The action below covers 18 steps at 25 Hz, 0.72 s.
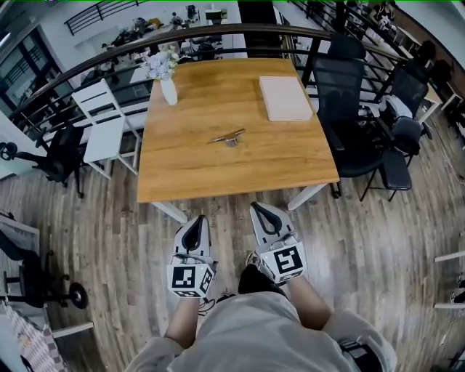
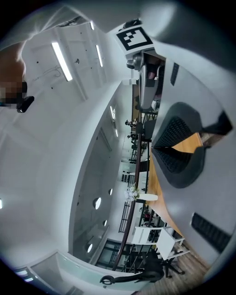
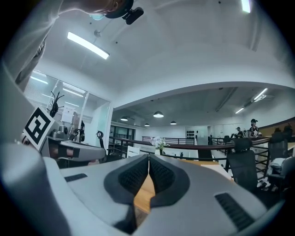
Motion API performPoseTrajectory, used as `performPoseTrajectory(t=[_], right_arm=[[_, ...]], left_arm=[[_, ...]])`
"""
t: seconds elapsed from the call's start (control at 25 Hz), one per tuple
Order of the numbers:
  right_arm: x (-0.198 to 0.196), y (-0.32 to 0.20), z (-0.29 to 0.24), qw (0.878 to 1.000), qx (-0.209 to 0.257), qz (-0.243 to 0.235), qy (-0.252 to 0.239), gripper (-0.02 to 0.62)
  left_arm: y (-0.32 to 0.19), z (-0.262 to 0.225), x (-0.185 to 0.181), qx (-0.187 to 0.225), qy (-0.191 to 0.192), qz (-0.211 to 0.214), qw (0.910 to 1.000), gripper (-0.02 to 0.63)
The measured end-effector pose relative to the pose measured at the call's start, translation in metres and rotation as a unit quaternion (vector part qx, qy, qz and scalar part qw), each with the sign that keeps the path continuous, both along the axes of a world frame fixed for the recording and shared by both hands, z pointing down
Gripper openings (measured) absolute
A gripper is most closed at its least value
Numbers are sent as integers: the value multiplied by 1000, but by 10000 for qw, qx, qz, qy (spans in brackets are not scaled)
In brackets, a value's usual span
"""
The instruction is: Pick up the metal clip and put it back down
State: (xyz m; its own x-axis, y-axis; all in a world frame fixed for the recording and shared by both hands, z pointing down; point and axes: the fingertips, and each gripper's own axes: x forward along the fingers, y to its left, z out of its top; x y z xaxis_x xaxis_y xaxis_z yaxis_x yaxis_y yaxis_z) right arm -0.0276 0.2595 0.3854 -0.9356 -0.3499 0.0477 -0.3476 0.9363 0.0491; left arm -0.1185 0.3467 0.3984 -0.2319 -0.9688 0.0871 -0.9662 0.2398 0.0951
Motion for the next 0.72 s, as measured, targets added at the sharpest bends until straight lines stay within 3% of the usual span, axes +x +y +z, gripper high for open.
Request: performPoseTrajectory(t=[0.4,0.72], right_arm=[[-2,-100,13,9999,-132,102,6,26],[-6,-127,37,9995,-143,145,255,26]], left_arm=[[-94,10,-5,-319,-264,209,9989,25],[-134,45,-9,-862,-547,342,9942,25]])
